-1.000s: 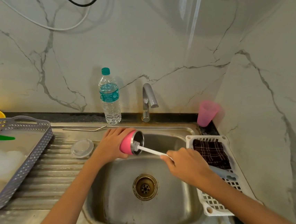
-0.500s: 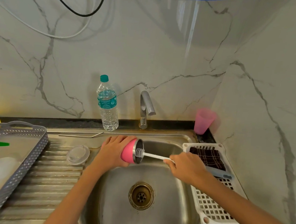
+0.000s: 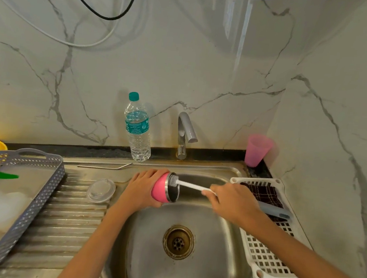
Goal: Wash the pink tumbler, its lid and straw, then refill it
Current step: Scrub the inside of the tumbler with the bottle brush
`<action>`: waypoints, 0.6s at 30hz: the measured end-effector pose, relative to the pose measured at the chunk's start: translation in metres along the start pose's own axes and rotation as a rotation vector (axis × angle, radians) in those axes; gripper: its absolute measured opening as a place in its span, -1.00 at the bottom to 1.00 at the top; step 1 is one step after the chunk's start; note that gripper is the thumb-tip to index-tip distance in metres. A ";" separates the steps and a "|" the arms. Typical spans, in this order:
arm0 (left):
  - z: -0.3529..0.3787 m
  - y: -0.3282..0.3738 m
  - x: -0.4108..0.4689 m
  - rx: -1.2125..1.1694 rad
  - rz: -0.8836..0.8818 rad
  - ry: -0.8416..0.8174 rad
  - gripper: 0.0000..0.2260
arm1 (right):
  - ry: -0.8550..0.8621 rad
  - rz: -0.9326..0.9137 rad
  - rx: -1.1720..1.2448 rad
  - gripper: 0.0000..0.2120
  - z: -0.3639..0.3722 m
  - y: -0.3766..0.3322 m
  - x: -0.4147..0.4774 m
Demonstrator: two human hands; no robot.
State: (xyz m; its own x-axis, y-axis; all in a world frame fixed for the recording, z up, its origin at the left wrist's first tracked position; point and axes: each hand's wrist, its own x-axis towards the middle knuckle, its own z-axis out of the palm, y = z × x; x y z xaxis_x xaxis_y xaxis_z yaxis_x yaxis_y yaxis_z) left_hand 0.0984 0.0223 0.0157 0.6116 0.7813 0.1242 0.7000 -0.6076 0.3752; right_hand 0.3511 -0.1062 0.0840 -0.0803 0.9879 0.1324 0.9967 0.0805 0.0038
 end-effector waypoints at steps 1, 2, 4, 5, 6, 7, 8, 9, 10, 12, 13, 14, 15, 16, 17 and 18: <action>0.001 -0.001 -0.001 -0.015 -0.009 -0.008 -0.11 | 0.006 -0.026 -0.003 -0.57 0.000 -0.006 -0.003; 0.001 -0.004 -0.002 -0.022 -0.018 -0.009 -0.10 | 0.001 -0.045 0.001 -0.57 0.001 -0.011 -0.008; 0.001 -0.010 -0.007 -0.002 -0.026 0.006 -0.11 | -0.023 -0.058 0.020 -0.56 0.005 -0.012 -0.021; 0.002 -0.012 -0.011 0.004 -0.030 0.011 -0.11 | -0.048 -0.051 0.026 -0.55 0.008 -0.008 -0.025; 0.002 -0.013 -0.013 -0.001 -0.033 0.010 -0.11 | -0.066 -0.033 0.022 -0.54 0.010 -0.003 -0.027; 0.003 -0.012 -0.015 -0.010 -0.033 0.009 -0.11 | -0.072 -0.009 0.009 -0.54 0.014 0.003 -0.025; 0.004 -0.011 -0.015 -0.016 -0.031 0.011 -0.11 | -0.070 0.018 -0.009 -0.54 0.015 0.008 -0.022; 0.004 -0.007 -0.014 -0.020 -0.030 0.016 -0.10 | -0.065 0.036 -0.033 -0.54 0.015 0.009 -0.017; 0.004 -0.003 -0.011 -0.028 -0.025 0.017 -0.11 | -0.056 0.041 -0.045 -0.55 0.014 0.007 -0.013; 0.004 0.003 -0.006 -0.037 0.009 -0.015 -0.11 | -0.040 0.003 -0.015 -0.56 0.010 -0.006 -0.009; 0.003 0.005 -0.003 -0.034 0.020 -0.019 -0.11 | -0.042 -0.025 0.005 -0.58 0.007 -0.013 -0.010; 0.003 0.006 -0.002 -0.033 0.020 -0.008 -0.12 | -0.044 -0.048 0.024 -0.58 0.004 -0.019 -0.013; 0.002 0.005 -0.001 -0.033 0.013 0.005 -0.12 | -0.036 -0.058 0.033 -0.59 0.002 -0.020 -0.014; 0.001 0.005 -0.001 -0.034 0.008 0.016 -0.12 | -0.025 -0.052 0.030 -0.58 0.001 -0.017 -0.014; 0.000 0.004 -0.001 -0.035 0.005 0.016 -0.12 | -0.020 -0.035 0.015 -0.56 -0.001 -0.010 -0.013; 0.000 0.004 -0.002 -0.041 0.004 0.005 -0.12 | -0.013 -0.010 -0.010 -0.55 -0.002 -0.002 -0.010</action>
State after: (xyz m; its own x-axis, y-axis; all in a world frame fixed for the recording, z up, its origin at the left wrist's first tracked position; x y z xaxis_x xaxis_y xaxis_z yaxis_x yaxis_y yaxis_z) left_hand 0.0997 0.0185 0.0171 0.6128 0.7794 0.1306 0.6813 -0.6048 0.4123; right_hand 0.3497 -0.1167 0.0850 -0.0901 0.9887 0.1194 0.9959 0.0890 0.0145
